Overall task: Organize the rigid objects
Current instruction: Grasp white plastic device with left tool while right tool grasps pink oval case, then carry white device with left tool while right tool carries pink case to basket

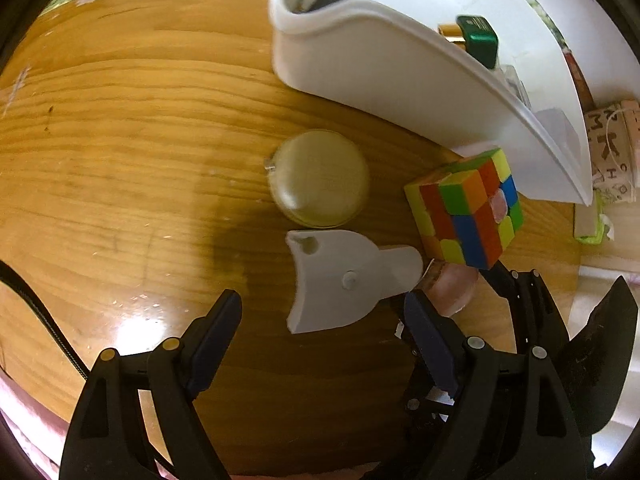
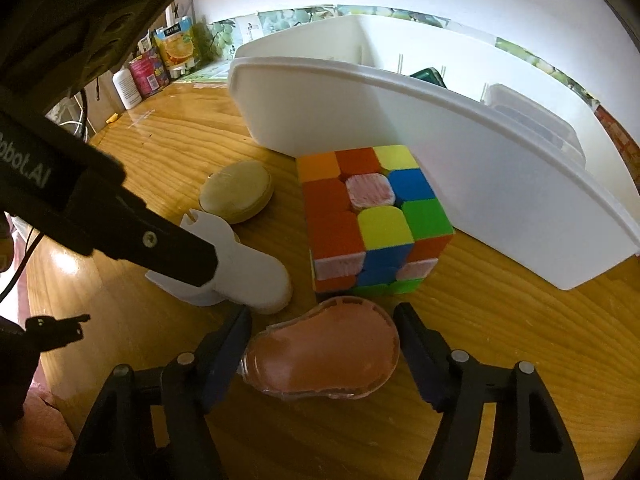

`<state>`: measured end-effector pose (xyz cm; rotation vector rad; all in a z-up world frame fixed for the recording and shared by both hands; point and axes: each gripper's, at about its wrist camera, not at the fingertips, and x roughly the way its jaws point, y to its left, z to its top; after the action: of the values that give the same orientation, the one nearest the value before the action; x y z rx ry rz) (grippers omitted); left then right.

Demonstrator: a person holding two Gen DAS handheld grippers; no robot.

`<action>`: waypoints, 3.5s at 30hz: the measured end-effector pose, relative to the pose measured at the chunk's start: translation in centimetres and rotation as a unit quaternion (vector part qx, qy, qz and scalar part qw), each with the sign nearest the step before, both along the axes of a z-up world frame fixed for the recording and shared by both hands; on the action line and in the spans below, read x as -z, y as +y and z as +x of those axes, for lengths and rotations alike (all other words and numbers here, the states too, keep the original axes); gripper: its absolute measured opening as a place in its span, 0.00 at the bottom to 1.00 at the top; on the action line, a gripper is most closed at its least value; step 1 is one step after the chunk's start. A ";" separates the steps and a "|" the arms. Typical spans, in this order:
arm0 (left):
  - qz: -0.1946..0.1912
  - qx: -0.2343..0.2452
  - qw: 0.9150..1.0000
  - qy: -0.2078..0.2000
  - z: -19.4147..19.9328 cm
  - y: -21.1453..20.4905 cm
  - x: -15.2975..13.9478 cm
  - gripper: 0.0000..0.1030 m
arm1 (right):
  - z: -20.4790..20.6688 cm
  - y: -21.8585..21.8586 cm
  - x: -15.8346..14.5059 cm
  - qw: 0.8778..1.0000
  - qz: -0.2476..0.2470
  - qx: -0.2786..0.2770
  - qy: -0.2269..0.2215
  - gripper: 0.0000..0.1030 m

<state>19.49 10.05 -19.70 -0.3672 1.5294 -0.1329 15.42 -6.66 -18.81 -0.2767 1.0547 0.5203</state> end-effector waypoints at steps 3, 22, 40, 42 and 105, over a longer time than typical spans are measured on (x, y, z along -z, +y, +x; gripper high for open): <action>-0.002 0.012 1.000 0.001 0.6 -0.6 0.2 0.83 | -0.1 -0.7 -0.1 1.000 -0.003 0.011 0.003 0.71; 0.064 0.042 0.997 0.011 2.7 -5.7 1.2 0.84 | 0.0 -3.7 -0.1 0.998 -0.020 0.062 0.013 0.71; 0.082 0.028 0.996 0.024 2.4 -9.4 2.3 0.82 | -0.1 -4.1 -0.1 0.996 -0.036 0.071 0.038 0.71; 0.081 0.026 0.996 0.031 2.1 -9.5 2.6 0.82 | -0.2 -4.0 0.0 0.996 -0.038 0.074 0.041 0.71; 0.091 0.120 0.944 -0.292 0.8 -5.0 -18.5 0.82 | 8.1 -5.5 -18.5 0.983 0.024 0.053 -0.172 0.71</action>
<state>20.28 5.04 -1.18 0.0170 0.9793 -0.2655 23.51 -12.18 -0.32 -0.2557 0.7155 0.3838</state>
